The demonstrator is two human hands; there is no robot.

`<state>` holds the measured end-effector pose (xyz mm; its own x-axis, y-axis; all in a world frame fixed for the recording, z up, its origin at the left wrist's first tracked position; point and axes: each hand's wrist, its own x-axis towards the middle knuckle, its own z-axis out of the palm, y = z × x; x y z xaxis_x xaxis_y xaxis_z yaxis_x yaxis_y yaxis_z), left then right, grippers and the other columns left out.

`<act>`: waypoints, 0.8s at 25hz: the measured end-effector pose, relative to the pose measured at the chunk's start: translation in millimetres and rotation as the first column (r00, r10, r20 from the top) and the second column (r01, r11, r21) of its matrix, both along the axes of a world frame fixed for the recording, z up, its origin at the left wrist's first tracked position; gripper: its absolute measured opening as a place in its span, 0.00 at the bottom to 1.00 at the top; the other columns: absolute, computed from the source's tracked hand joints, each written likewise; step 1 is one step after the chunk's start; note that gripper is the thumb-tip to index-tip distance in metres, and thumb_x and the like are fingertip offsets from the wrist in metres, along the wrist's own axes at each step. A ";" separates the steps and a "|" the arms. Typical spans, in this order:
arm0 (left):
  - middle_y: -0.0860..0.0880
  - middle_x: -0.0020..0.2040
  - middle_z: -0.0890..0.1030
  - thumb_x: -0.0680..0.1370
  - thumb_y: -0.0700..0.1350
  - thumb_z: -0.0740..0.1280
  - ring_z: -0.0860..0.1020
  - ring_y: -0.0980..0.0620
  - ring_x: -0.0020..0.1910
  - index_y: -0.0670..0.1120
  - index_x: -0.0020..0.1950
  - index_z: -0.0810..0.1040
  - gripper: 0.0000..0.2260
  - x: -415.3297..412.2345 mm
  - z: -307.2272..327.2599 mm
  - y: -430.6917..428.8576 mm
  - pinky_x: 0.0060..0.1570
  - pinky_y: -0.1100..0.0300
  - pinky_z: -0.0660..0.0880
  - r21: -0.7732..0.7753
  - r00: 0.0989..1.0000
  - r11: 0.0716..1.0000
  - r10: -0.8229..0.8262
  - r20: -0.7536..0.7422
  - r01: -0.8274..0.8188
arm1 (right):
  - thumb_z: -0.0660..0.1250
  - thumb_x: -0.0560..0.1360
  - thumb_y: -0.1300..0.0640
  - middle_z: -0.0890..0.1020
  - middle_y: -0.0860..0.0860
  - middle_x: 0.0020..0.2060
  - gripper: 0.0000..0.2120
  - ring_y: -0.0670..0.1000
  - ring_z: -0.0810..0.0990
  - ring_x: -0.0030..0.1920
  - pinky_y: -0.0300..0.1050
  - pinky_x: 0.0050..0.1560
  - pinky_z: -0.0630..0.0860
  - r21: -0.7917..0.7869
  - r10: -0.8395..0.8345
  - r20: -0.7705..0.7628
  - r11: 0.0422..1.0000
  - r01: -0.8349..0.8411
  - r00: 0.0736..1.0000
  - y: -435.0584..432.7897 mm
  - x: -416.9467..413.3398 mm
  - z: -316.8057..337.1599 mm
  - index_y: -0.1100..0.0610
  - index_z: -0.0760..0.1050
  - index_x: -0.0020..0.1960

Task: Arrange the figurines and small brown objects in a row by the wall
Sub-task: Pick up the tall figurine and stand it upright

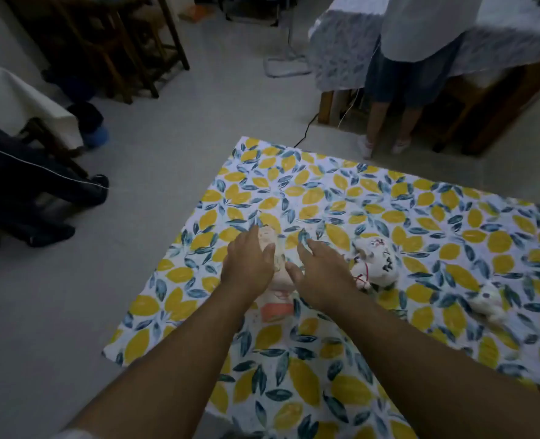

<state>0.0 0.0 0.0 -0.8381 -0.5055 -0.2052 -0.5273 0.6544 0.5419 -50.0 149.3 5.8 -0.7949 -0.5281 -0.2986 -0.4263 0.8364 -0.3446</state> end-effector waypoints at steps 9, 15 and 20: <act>0.49 0.64 0.77 0.77 0.61 0.68 0.80 0.49 0.56 0.53 0.71 0.69 0.26 -4.2 -15.3 -43.4 0.49 0.46 0.82 0.731 0.967 0.636 0.208 0.146 -0.248 | 0.68 0.79 0.44 0.68 0.53 0.77 0.41 0.53 0.74 0.69 0.49 0.63 0.76 -0.317 -0.195 0.613 0.827 0.464 0.766 -37.2 -9.7 -16.0 0.51 0.48 0.82; 0.56 0.69 0.75 0.76 0.53 0.74 0.77 0.54 0.64 0.58 0.76 0.66 0.31 -26.3 1.6 -57.9 0.53 0.50 0.82 0.719 0.968 0.673 0.015 -0.251 0.176 | 0.74 0.75 0.57 0.77 0.39 0.67 0.36 0.39 0.75 0.66 0.46 0.60 0.79 -0.638 -0.147 0.493 0.609 0.471 0.858 -30.8 -20.4 -5.0 0.42 0.62 0.78; 0.57 0.69 0.75 0.75 0.48 0.75 0.75 0.55 0.67 0.60 0.73 0.70 0.28 -9.3 -11.1 -55.7 0.55 0.47 0.80 0.615 0.928 0.720 -0.111 -0.356 0.322 | 0.76 0.74 0.55 0.79 0.40 0.65 0.32 0.42 0.76 0.66 0.50 0.60 0.80 -0.678 -0.210 0.465 0.541 0.498 0.860 -22.5 2.1 -25.7 0.41 0.67 0.73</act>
